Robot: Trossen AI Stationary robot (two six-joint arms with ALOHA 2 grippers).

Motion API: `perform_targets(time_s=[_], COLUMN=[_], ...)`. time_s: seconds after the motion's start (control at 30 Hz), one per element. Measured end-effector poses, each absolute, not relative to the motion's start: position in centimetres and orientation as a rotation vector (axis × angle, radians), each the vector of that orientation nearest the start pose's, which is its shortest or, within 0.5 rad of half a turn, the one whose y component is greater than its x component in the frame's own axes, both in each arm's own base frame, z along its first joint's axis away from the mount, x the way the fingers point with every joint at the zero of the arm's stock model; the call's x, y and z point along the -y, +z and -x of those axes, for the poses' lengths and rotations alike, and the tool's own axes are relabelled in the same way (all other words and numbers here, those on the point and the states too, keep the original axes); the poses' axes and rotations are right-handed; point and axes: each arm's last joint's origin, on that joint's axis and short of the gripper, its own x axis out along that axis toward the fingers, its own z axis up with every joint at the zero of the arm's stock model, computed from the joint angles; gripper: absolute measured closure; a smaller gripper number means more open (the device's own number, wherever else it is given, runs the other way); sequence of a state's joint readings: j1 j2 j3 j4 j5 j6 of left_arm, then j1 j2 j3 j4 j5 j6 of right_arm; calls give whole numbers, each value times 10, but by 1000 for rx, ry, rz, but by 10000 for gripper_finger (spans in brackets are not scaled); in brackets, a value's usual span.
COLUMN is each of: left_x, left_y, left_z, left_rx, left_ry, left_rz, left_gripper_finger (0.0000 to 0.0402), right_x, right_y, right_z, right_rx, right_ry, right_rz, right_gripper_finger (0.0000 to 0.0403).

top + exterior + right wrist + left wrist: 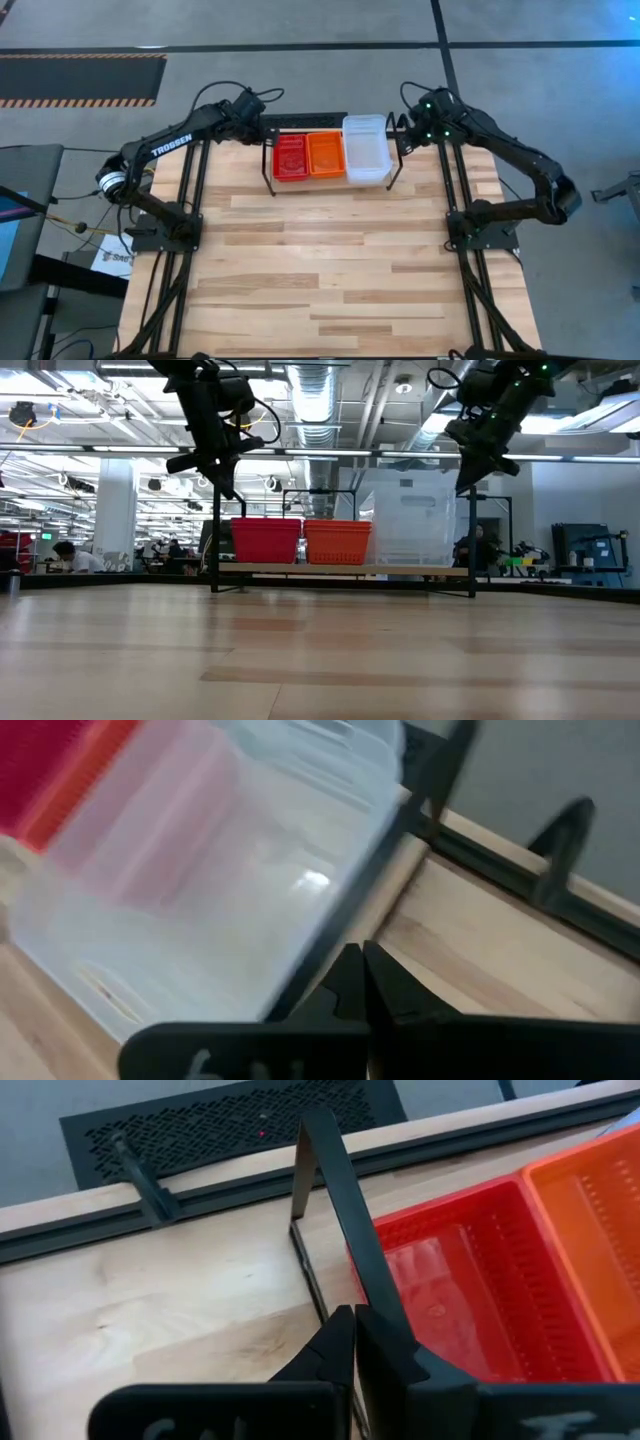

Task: Stack baskets on shelf by color
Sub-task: Adjust the bins on the shelf, then return to Home Position

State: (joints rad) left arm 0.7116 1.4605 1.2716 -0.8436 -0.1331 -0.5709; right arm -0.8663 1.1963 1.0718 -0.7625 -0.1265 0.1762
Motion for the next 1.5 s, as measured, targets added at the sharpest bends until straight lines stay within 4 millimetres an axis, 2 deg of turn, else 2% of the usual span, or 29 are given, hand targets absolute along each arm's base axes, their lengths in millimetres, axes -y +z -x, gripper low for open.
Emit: perform_targets(time_s=[0.23,0.47,0.7,0.87,1.0,1.17,1.3,1.4,1.5], left_x=[-194,-176,-122,-78,-49,-11,22,42,58], left_y=[296,309,349,364,362,356,346,341,339], left_z=[-219,-207,-195,-198,-211,-241,-261,-265,-264], left_rx=[-784,-830,-698,-660,-666,-644,-675,-708,-725], left_ry=[1039,1010,890,783,709,553,404,304,248], left_rz=[780,775,671,548,496,473,418,408,381], left_gripper_finger=[401,401,401,401,401,401,401,402,401], right_x=[174,169,147,125,108,82,58,41,26], right_y=[307,320,345,362,370,377,374,367,357], right_z=[-164,-148,-126,-117,-115,-117,-115,-112,-107], right_rx=[-699,-654,-523,-417,-371,-340,-328,-278,-153], right_ry=[-730,-741,-590,-414,-288,-78,72,160,237], right_rz=[-554,-504,-443,-393,-363,-327,-293,-304,-305], right_gripper_finger=[403,403,403,403,403,403,403,403,403])
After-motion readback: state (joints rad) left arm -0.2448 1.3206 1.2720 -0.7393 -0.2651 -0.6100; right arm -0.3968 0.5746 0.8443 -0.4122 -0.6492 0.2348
